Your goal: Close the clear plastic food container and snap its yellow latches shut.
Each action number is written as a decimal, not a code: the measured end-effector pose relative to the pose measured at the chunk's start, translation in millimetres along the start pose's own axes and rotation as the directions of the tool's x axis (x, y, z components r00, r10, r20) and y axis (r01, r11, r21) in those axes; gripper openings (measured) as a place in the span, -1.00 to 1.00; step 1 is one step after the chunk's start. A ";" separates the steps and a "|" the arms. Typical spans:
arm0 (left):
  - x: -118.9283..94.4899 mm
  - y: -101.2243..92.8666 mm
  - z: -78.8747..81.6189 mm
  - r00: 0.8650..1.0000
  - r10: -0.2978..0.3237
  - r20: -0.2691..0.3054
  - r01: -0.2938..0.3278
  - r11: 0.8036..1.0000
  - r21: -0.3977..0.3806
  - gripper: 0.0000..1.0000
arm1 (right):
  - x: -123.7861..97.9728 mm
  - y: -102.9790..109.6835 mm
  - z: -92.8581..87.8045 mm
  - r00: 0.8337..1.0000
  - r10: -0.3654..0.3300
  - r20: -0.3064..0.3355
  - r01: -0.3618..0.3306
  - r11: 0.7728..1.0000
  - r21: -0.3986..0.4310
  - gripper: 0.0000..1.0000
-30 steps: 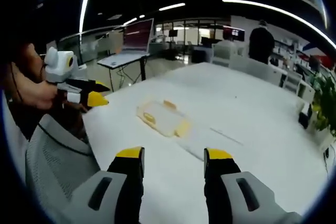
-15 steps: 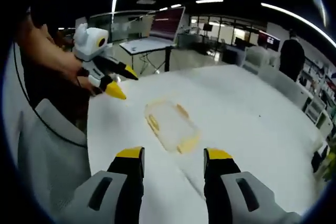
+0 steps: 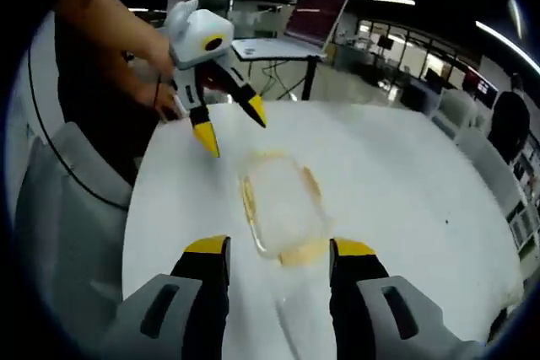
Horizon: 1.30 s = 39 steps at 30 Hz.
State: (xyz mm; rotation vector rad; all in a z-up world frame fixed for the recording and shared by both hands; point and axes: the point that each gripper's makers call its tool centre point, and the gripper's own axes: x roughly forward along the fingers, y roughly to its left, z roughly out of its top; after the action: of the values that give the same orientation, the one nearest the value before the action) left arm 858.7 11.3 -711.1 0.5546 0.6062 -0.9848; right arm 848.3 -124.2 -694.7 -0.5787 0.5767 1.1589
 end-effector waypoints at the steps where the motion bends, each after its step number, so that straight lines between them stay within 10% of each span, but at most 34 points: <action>1: 0.8 2.4 -0.6 1.000 -0.010 -0.003 0.010 1.000 0.010 -0.12 | 2.0 -1.6 0.6 1.000 0.006 -0.002 -0.006 1.000 -0.015 -0.10; 23: 22.3 37.6 -40.9 0.963 -0.202 -0.179 0.226 0.966 0.125 -0.10 | 47.9 -20.8 -28.1 0.949 0.167 -0.268 -0.214 0.964 -0.156 -0.07; 39: 38.8 26.4 -59.7 0.912 -0.334 -0.238 0.372 0.919 0.134 -0.11 | 67.9 -23.5 -49.8 0.902 0.188 -0.388 -0.258 0.956 -0.137 -0.08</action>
State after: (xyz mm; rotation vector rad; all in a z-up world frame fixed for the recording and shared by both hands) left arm 885.4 40.4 -776.0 0.7288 0.8345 -1.3435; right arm 884.7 -119.9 -774.1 -0.9237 0.8841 1.3397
